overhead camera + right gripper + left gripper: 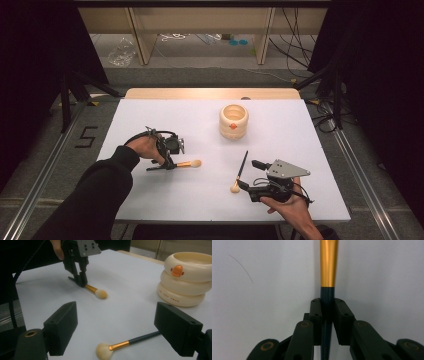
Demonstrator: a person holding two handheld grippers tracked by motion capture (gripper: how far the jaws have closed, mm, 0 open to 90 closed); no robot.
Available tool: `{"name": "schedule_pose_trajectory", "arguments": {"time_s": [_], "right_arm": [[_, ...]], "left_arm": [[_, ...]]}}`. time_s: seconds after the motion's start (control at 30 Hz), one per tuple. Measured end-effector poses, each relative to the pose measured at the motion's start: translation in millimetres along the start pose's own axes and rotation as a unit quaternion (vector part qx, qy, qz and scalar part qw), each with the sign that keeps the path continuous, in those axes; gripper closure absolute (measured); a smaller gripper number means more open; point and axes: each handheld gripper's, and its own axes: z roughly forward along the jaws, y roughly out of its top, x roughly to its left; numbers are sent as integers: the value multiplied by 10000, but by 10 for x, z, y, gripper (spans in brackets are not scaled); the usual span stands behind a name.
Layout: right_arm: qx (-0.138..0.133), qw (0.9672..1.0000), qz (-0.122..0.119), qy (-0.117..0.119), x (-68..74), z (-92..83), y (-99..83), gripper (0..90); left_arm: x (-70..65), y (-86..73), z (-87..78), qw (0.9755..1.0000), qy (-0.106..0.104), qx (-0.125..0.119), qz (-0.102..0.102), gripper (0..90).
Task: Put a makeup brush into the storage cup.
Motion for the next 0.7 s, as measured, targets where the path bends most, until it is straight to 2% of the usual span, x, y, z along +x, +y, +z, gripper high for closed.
{"name": "schedule_pose_trajectory", "arguments": {"time_s": [0.2, 0.23, 0.3, 0.37, 0.47, 0.53, 0.6, 0.7], "right_arm": [[-4, 10000, -6, -3, -5, -4, -3, 198], [7, 10000, -5, 10, -6, -4, -3, 198], [-36, 10000, 22, 39, -5, 6, -6, 199], [-28, 10000, 25, 32, -5, 6, -5, 198], [-34, 10000, 42, 34, -5, 8, -4, 198], [19, 10000, 33, -3, -7, 0, -1, 198], [40, 10000, 25, 7, -10, -6, 0, 198], [28, 10000, 31, 6, -11, -7, -1, 198]], "left_arm": [[6, -38, -8, 9998, -24, -75, -161, 782], [14, -56, -13, 9998, 6, -117, -157, 783], [6, -87, -24, 9993, 19, -198, -311, 784], [18, -110, -51, 9992, 64, -290, -283, 784], [17, -137, -124, 9980, 103, -481, -396, 784], [33, -157, -204, 9963, 148, -677, -512, 784], [53, -180, -283, 9933, 194, -919, -676, 784], [66, -205, -378, 9866, 272, -1290, -959, 784]]}}
